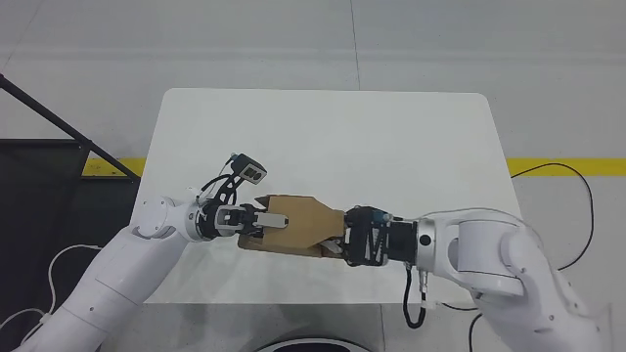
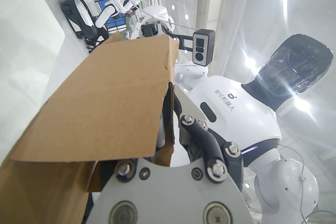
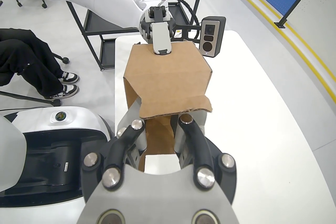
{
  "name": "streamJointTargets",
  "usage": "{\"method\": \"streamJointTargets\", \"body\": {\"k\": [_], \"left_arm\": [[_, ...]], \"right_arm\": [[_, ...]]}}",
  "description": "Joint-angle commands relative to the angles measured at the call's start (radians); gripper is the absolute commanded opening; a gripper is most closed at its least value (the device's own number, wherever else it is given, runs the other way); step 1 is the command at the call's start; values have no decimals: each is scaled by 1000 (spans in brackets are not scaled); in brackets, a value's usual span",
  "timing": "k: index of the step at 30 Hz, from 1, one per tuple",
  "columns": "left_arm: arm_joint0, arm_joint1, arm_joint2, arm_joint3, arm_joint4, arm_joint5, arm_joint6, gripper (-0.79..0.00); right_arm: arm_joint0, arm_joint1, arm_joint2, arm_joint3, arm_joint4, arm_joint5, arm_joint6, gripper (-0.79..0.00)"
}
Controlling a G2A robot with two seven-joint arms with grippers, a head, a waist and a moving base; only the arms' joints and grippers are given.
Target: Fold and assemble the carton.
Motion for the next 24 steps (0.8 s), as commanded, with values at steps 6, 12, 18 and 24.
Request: {"method": "streamJointTargets", "body": {"k": [6,12,18,24], "left_arm": [[0,0,0,0,0,0,0,-785],[0,0,0,0,0,0,0,-785],[0,0,0,0,0,0,0,-785],[0,0,0,0,0,0,0,-785]], "right_arm": [[33,-9,-44,24,-1,3,-6,-548],[66,-18,-82,45,-2,8,-13,-560],[93,-27,-111,68,-2,11,-19,-563],[112,-33,-132,86,2,8,-23,-560]]}}
